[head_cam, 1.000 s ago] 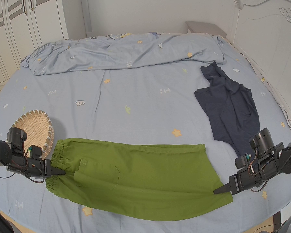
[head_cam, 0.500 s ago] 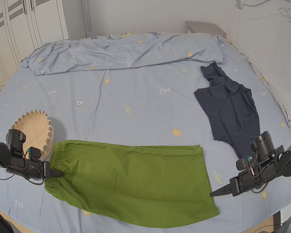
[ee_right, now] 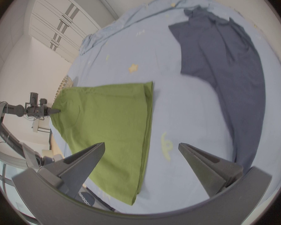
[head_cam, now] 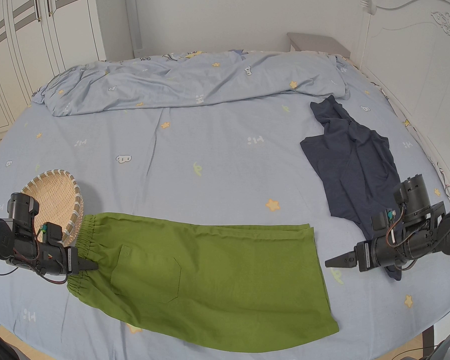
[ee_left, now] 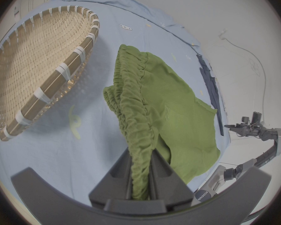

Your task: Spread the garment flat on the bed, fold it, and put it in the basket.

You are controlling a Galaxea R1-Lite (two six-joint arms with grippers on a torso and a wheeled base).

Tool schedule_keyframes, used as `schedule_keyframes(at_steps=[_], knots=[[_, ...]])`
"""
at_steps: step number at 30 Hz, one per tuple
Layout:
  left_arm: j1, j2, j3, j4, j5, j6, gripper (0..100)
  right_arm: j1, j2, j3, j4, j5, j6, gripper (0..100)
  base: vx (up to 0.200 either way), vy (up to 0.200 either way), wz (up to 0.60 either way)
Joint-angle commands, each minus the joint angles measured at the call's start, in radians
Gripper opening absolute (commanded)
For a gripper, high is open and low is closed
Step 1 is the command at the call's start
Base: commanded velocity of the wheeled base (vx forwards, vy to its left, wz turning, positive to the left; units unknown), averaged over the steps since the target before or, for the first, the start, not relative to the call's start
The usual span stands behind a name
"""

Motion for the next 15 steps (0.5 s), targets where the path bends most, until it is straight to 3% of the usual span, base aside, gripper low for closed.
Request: schedule_keyframes(at_steps=[1, 4, 8, 12, 15], knots=[[-0.137, -0.111, -0.001, 0.011, 0.146, -0.148, 0, 0.023, -0.058, -0.105, 0.003, -0.070, 0.031, 100, 0.000, 0.000, 0.00], [-0.146, -0.186, -0.004, 0.015, 0.156, -0.188, 0, 0.019, -0.089, -0.093, 0.004, -0.073, 0.043, 100, 0.000, 0.000, 0.00], [-0.108, -0.275, -0.043, 0.116, 0.158, -0.160, 0, 0.021, -0.119, -0.062, 0.004, -0.104, 0.024, 100, 0.000, 0.000, 0.00], [0.015, -0.305, -0.176, 0.391, 0.158, -0.010, 0, 0.023, -0.139, -0.067, 0.003, -0.108, 0.026, 100, 0.000, 0.000, 0.00], [0.050, -0.305, -0.216, 0.462, 0.158, 0.030, 0, 0.024, -0.143, -0.062, 0.003, -0.108, 0.026, 100, 0.000, 0.000, 0.00]])
